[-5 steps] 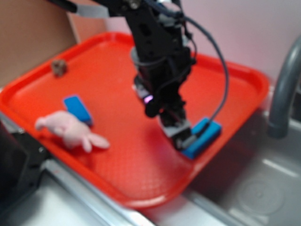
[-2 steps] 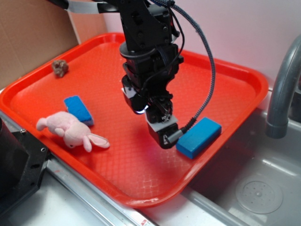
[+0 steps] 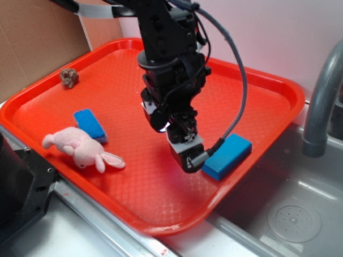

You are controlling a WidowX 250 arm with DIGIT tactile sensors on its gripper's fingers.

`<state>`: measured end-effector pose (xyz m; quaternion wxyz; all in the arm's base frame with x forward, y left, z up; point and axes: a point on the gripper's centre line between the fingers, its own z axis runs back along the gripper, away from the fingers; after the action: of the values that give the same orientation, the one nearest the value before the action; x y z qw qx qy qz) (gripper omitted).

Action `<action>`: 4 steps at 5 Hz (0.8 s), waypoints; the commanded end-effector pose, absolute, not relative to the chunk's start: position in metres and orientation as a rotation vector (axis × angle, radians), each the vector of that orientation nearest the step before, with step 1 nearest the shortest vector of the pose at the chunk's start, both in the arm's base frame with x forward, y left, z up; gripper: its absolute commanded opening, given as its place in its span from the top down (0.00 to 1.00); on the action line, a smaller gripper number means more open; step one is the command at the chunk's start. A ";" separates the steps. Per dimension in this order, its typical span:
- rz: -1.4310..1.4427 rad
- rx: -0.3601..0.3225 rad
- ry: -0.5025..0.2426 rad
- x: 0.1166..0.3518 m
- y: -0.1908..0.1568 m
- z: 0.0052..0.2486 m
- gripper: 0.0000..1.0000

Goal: Grab the blue block.

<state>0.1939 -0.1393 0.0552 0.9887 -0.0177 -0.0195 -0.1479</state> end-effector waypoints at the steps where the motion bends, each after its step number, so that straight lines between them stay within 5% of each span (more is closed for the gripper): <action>1: -0.288 -0.050 -0.068 0.197 -0.142 0.062 0.00; 3: -0.342 -0.107 -0.089 0.228 -0.154 0.052 0.00; 4: -0.346 -0.124 -0.087 0.263 -0.164 0.038 0.00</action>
<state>0.2563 -0.1635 0.0319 0.9820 -0.0576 -0.0294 -0.1773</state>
